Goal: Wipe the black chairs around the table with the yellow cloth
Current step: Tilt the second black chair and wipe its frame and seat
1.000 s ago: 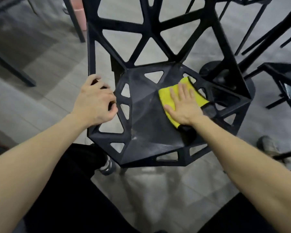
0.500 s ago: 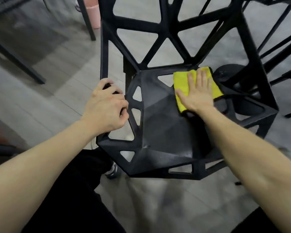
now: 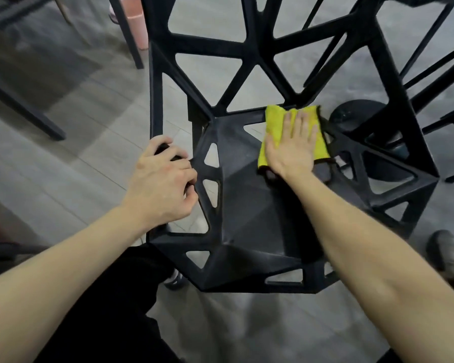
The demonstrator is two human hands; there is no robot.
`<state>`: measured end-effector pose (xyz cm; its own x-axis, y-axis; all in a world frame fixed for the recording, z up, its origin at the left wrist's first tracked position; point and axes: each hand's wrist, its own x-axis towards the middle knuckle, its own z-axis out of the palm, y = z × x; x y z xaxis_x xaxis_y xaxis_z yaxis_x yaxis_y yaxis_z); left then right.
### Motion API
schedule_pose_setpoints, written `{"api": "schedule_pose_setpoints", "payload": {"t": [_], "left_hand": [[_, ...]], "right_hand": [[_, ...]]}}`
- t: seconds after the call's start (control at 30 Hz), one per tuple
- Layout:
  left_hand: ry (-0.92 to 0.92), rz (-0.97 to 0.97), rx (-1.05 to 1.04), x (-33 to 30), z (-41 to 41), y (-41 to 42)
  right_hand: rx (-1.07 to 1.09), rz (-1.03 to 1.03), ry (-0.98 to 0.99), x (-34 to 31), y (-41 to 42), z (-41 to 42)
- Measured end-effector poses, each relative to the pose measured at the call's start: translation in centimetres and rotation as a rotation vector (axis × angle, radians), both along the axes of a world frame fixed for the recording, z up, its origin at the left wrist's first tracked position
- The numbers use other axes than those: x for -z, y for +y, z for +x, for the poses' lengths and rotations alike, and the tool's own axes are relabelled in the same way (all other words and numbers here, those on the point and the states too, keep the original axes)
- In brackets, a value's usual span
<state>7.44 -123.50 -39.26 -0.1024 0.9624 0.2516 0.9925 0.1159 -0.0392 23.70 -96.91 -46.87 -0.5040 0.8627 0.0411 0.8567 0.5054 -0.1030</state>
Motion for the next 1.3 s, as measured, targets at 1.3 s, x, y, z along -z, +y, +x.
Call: {"api": "schedule_pose_setpoints", "payload": {"t": [1.3], "left_hand": [[-0.026,-0.005,0.006,-0.5,0.4,0.5]], "right_hand": [[-0.427,-0.109,0.078,0.4,-9.5,-0.6]]}}
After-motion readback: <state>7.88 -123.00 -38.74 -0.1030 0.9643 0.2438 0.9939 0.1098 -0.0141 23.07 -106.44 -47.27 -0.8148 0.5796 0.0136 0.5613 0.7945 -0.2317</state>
